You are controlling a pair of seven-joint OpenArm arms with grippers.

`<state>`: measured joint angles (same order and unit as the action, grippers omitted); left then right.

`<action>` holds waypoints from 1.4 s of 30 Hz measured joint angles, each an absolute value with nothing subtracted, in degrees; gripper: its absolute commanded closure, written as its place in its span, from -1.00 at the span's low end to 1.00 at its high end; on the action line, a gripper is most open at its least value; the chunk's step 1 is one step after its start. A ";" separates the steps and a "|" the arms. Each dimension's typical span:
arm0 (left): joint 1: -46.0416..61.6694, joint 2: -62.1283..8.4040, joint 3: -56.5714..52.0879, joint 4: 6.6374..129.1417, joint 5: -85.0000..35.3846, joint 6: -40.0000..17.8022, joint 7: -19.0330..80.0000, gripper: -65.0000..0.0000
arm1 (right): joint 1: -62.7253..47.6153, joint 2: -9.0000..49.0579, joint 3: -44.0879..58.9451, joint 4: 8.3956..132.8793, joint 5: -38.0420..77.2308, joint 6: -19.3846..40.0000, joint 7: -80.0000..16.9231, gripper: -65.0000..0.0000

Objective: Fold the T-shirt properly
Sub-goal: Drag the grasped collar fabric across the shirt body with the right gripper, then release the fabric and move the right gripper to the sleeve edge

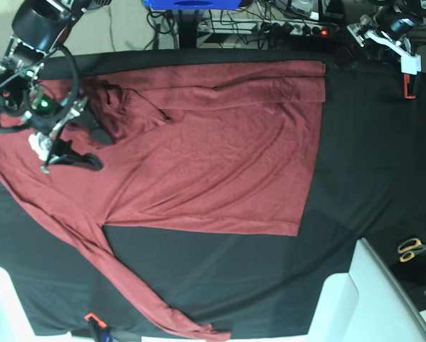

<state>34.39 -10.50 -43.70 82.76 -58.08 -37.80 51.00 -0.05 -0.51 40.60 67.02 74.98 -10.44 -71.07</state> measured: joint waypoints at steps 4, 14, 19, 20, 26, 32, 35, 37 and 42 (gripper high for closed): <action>34.20 -9.56 -47.62 88.55 -51.57 -37.76 50.43 -0.85 | -0.67 4.84 40.58 75.75 75.68 -4.67 -68.79 -0.04; 24.95 -4.82 -49.74 105.19 -19.84 -38.63 46.39 -0.86 | 1.41 21.54 35.86 76.60 46.33 -1.67 -61.82 -0.04; 23.09 -10.22 -42.22 105.38 -14.44 -38.46 46.19 -0.87 | 3.36 25.26 25.85 74.37 26.68 3.81 -45.78 -0.05; 22.98 -11.42 -39.44 105.41 -13.13 -38.46 45.98 -0.87 | 3.60 25.08 25.28 72.27 24.45 5.32 -43.70 -0.06; 20.71 -9.63 -31.90 105.01 -8.14 -39.00 46.74 -0.87 | 12.03 25.67 28.53 50.00 20.10 18.79 -37.23 -0.05; 16.43 -9.65 -32.16 105.21 -8.08 -38.89 52.36 -0.87 | 14.70 28.40 29.04 42.70 20.14 20.14 -28.67 -0.06; 14.94 -9.56 -32.03 105.08 -8.16 -38.92 52.36 -0.87 | 14.55 28.25 29.04 40.60 19.97 20.18 -28.75 -0.06; 14.39 -9.54 -32.03 105.08 -8.14 -38.92 52.38 -0.87 | 14.63 28.21 29.04 40.14 19.92 20.21 -28.86 -0.06; 14.35 -8.47 -32.03 103.39 -7.97 -38.89 52.75 -0.85 | 14.87 28.45 22.26 40.12 19.88 20.25 -28.18 -0.06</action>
<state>14.35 -8.47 -32.03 103.39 -7.97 -38.89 52.75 14.87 28.45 22.26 40.12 19.88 20.25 -28.18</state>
